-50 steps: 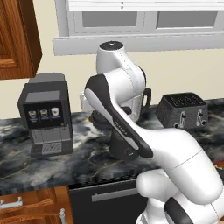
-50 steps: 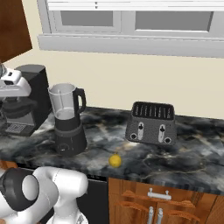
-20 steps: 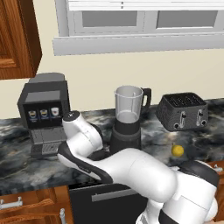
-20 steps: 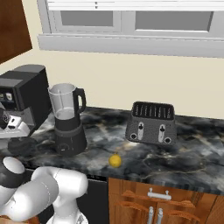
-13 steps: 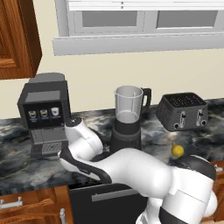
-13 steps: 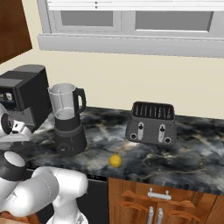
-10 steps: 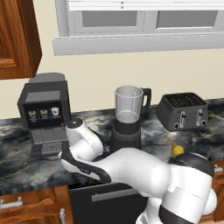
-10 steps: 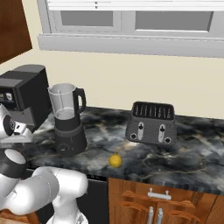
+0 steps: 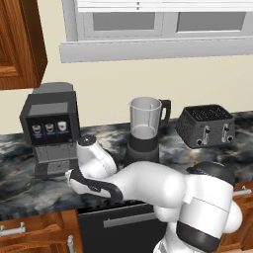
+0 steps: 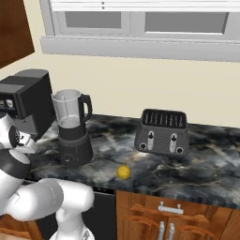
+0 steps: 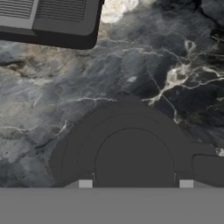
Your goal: Open the blender lid, put the pear in the blender, close the lid, and start the blender.
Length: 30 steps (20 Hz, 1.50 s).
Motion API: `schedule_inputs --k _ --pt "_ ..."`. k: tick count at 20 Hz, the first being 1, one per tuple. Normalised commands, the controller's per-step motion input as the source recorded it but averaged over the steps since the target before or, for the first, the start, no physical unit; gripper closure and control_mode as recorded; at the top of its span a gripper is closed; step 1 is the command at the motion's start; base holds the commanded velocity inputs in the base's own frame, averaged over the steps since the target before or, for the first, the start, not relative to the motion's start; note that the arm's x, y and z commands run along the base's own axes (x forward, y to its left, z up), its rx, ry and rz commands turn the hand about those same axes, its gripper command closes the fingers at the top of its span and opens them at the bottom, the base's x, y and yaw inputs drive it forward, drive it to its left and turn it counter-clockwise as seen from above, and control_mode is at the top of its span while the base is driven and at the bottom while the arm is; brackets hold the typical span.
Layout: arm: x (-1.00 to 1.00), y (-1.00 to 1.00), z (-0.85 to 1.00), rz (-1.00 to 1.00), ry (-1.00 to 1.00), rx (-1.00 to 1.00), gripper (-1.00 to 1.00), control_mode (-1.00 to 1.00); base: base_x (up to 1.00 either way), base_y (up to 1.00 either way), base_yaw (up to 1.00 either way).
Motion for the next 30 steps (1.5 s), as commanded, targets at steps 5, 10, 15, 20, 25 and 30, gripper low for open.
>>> schedule_inputs --k 5,10,15,20,25,30 --pt "0.28 0.11 -0.3 0.0 -0.04 0.04 1.0 -1.0 0.0 0.0 0.0" --pt "0.09 0.0 -0.39 0.0 -0.05 0.03 -1.0 -1.0 0.0 0.0 0.0" --pt "-0.01 0.0 -0.08 0.0 -0.11 0.08 -1.0 -1.0 0.0 0.0 0.0" --pt "-0.2 -0.15 0.15 0.0 -0.12 0.08 -1.0 -1.0 0.0 0.0 0.0" --pt "-0.19 -0.33 0.41 0.0 -0.12 0.05 -1.0 -1.0 0.0 0.0 0.0" --pt "-0.41 -0.52 0.59 0.0 -0.17 0.08 -1.0 -1.0 0.0 0.0 0.0"
